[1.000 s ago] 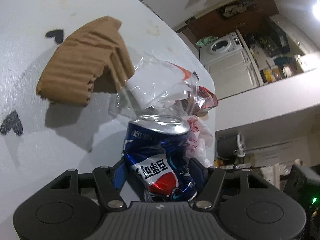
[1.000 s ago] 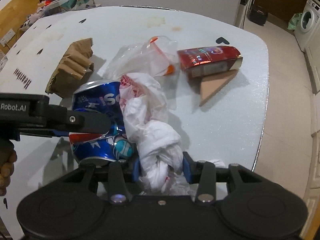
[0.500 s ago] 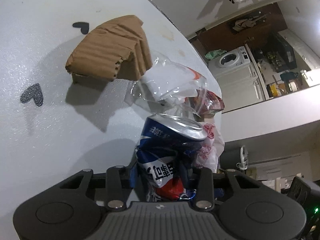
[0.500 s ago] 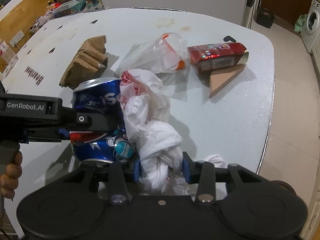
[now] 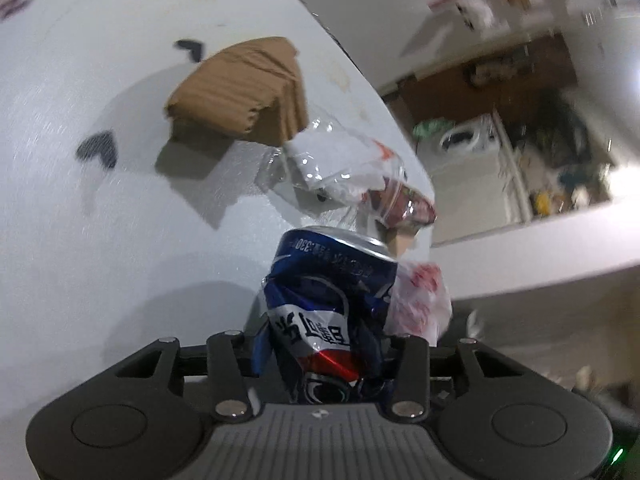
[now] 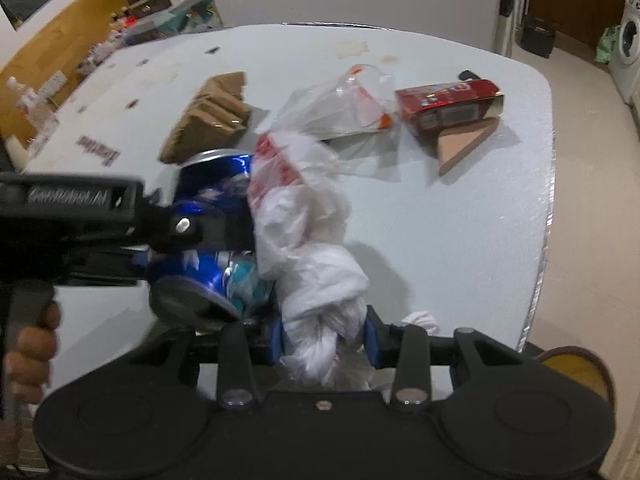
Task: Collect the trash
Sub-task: 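Carry the Pepsi can and white bag over the trash bin with both tools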
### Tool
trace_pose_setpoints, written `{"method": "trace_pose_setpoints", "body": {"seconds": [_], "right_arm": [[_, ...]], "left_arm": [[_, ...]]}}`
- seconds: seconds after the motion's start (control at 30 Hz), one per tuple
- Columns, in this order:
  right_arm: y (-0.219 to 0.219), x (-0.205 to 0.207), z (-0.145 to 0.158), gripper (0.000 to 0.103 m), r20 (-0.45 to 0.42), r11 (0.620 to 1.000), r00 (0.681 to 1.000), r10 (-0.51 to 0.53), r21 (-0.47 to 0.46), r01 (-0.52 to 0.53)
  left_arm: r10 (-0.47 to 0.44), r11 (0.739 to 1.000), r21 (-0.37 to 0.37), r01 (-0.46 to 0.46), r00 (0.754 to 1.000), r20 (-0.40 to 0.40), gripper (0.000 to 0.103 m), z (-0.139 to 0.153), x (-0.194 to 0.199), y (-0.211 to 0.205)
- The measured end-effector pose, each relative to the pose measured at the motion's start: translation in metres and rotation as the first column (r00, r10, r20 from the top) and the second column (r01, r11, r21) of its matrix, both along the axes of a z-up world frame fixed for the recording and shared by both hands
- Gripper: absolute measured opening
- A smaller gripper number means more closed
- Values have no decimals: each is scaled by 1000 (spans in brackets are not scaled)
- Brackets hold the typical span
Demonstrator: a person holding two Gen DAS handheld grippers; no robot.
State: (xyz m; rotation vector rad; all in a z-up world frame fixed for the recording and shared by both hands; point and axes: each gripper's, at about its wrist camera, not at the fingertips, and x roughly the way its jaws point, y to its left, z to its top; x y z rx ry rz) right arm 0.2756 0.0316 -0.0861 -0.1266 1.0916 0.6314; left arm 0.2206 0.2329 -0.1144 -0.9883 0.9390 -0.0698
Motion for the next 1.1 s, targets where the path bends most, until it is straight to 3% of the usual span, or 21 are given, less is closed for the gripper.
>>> {"method": "trace_pose_setpoints", "body": {"seconds": [0.07,0.2,0.53,0.63,0.7,0.73,0.8,0.9,1.1], "right_arm": [[0,-5,1,39,0,1000,1000,9,8,-9],[-1,-15,1,39,-14,999,999,28,42,-28],[-9,-24,9,38,10,997,999,34,75,-35],[-10,-26,10,38,13,997,1000,27,69,-28],[-12,-28,10,38,23,999,1000,16,49,-17],[-14,-28,9,38,32,999,999,6,31,-8],[-22,-26,10,38,11,997,1000,-8,78,7],[-21,-29,13,38,34,998,999,3,61,-5],[-28,-32,18,38,53,998,998,-22,65,18]], "left_arm": [[1,1000,15,-1,1000,9,48,1,-4,-1],[-35,999,13,35,999,14,62,3,-7,-4],[-36,997,-73,38,999,35,63,3,-17,-6],[-42,998,-34,44,998,41,60,9,-18,-11],[-22,1000,-15,23,998,51,41,14,-20,-10],[-13,1000,-4,13,999,44,36,14,-20,-8],[-12,1000,23,11,999,43,36,17,-22,-8],[-26,998,60,22,998,58,36,22,-25,-12],[-68,964,263,49,996,64,35,42,-31,-25]]}}
